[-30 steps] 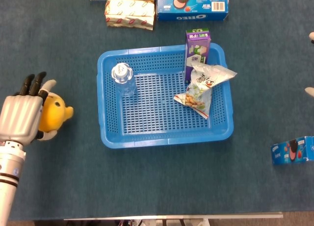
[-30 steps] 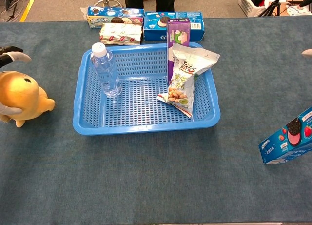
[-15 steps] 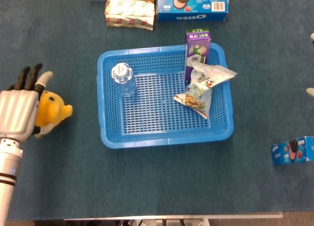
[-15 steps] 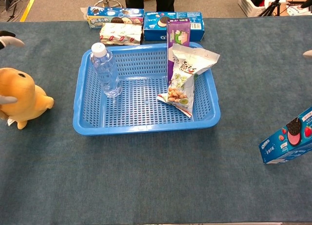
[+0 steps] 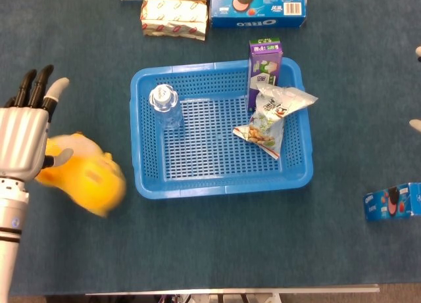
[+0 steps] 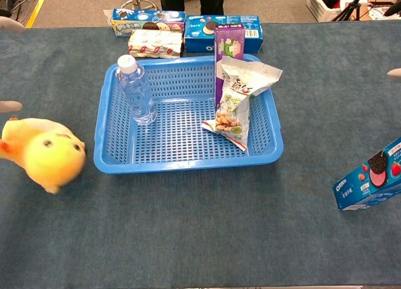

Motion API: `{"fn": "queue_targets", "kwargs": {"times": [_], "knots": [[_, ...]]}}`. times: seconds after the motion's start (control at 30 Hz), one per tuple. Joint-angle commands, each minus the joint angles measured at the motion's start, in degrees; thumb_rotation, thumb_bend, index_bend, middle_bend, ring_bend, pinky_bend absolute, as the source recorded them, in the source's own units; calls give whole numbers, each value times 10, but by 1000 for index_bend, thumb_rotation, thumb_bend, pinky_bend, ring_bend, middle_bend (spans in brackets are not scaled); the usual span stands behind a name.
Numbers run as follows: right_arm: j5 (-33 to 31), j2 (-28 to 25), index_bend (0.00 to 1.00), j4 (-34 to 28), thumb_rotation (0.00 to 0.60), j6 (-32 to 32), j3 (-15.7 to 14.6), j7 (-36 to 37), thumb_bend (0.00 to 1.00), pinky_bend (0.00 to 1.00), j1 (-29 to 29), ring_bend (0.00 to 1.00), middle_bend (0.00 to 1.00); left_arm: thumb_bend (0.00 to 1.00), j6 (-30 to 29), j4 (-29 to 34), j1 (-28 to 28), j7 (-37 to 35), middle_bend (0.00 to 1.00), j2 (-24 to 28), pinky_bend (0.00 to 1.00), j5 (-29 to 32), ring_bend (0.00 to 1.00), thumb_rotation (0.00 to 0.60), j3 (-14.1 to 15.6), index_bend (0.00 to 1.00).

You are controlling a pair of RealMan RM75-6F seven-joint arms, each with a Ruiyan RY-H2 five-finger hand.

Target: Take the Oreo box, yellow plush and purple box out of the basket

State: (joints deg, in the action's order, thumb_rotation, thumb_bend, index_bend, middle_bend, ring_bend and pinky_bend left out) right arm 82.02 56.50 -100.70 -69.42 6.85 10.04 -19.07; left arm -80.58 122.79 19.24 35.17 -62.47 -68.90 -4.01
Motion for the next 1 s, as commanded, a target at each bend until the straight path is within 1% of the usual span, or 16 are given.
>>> {"fn": "queue_targets", "kwargs": {"times": [0.03, 0.2, 0.37, 0.47, 0.6, 0.83, 1.0], "knots": [[0, 2, 180, 2, 600, 2, 1, 1, 0, 305, -2, 214, 268, 0, -1, -32, 3, -32, 68, -21, 347, -16, 20, 600, -11, 167], [6, 11, 180, 1, 600, 4, 12, 1, 0, 305, -16, 214, 268, 0, 7, -91, 6, -80, 110, -46, 341, -35, 38, 600, -15, 214], [6, 29, 180, 10, 600, 26, 24, -12, 0, 305, -43, 214, 268, 0, 23, -118, 6, -96, 115, -54, 336, -22, 43, 600, -15, 220], [-5, 47, 180, 21, 600, 47, 35, -17, 0, 304, -65, 214, 268, 0, 29, -128, 5, -106, 116, -56, 335, -18, 43, 600, -14, 220], [-25, 82, 187, 46, 600, 73, 54, -19, 0, 305, -98, 214, 268, 0, 34, -138, 2, -114, 116, -57, 334, -15, 43, 600, -11, 220], [-62, 150, 202, 92, 600, 90, 84, -39, 0, 305, -142, 214, 269, 0, 38, -149, -5, -127, 116, -57, 334, -14, 42, 600, -5, 222], [-83, 193, 213, 124, 600, 100, 96, -39, 0, 305, -166, 214, 280, 0, 38, -156, -11, -137, 116, -57, 333, -14, 43, 600, -3, 222]]}}
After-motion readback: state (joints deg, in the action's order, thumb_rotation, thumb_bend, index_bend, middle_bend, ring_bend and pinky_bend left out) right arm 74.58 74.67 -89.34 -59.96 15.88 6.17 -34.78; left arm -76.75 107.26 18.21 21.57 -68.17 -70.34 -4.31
